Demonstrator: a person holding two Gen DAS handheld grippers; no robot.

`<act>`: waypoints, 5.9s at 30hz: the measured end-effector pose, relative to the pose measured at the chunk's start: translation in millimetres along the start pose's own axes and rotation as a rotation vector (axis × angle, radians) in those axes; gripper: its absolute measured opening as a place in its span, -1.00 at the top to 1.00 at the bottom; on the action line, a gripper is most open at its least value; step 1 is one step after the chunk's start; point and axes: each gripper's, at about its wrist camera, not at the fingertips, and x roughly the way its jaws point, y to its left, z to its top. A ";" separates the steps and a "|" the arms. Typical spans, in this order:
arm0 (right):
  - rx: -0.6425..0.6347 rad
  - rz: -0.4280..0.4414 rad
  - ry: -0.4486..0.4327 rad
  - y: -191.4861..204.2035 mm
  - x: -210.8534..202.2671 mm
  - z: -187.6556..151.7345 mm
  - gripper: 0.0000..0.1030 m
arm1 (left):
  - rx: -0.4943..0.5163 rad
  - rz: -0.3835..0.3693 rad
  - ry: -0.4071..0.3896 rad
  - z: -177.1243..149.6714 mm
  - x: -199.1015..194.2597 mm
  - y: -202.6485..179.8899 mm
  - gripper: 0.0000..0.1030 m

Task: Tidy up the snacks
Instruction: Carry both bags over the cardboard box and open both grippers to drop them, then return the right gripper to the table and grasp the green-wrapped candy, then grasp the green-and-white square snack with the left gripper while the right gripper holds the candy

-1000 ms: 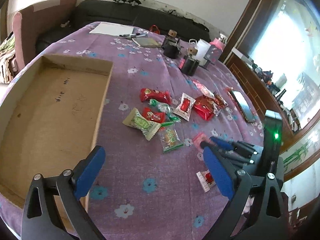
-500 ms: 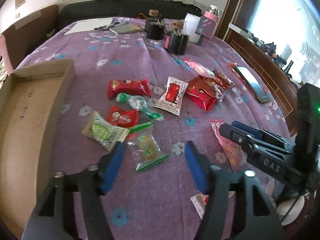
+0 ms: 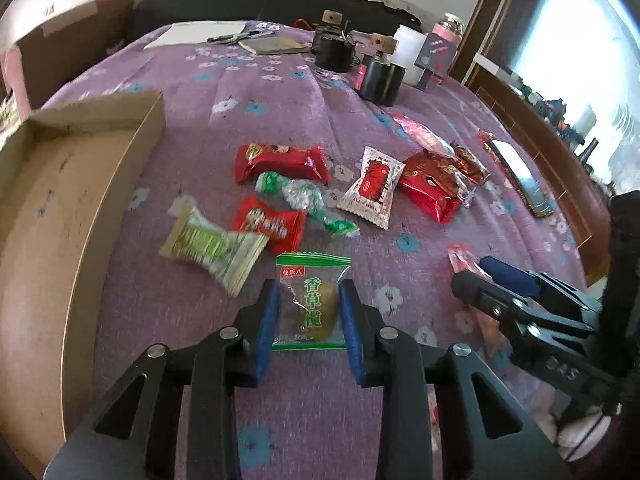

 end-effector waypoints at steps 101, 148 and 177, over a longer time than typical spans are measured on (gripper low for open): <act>0.045 0.089 0.018 62.9 20.4 39.5 -0.08 | -0.310 -0.194 -0.086 12.2 -93.3 76.8 -0.38; 0.129 0.103 0.027 12.9 24.0 17.3 0.51 | 0.044 -0.184 0.209 31.6 9.1 2.0 0.15; 0.208 0.139 0.029 -2.3 21.1 14.5 0.49 | 0.481 -0.016 0.060 -2.5 -30.2 -31.3 -0.37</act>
